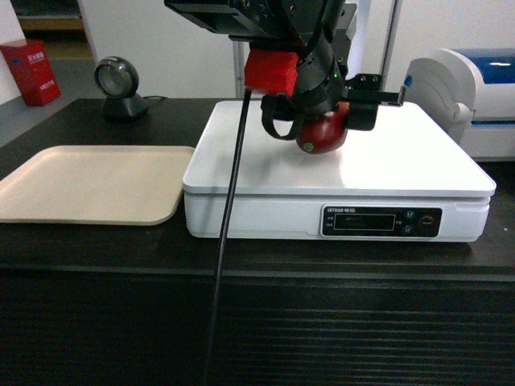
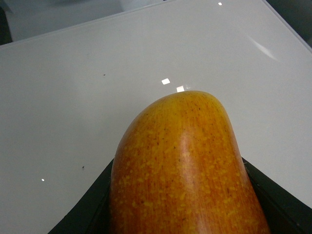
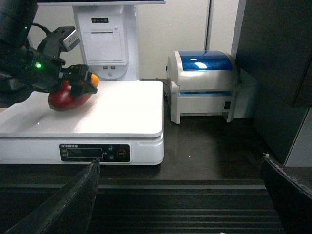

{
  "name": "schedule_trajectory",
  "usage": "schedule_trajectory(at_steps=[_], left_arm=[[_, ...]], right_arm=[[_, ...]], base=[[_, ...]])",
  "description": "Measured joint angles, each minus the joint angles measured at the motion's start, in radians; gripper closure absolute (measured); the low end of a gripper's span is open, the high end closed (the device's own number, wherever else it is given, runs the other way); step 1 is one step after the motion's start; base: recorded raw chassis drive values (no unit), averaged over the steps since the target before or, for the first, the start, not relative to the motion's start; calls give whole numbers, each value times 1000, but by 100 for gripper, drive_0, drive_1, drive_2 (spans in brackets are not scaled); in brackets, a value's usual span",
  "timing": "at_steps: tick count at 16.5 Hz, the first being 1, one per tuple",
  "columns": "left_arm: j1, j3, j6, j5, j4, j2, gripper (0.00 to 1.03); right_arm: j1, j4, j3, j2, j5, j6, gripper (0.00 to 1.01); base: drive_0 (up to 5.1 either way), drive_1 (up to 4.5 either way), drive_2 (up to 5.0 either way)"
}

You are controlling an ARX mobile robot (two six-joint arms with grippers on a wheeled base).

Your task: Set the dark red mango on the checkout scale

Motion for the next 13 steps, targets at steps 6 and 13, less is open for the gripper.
schedule_trajectory(at_steps=[6,13], left_arm=[[-23,225,-162,-76,-187,89,43],[-20,279,-224,-113,-257,146,43]], right_arm=[[0,0,0,0,0,0,3],[0,0,0,0,0,0,3]], base=[[0,0,0],[0,0,0]])
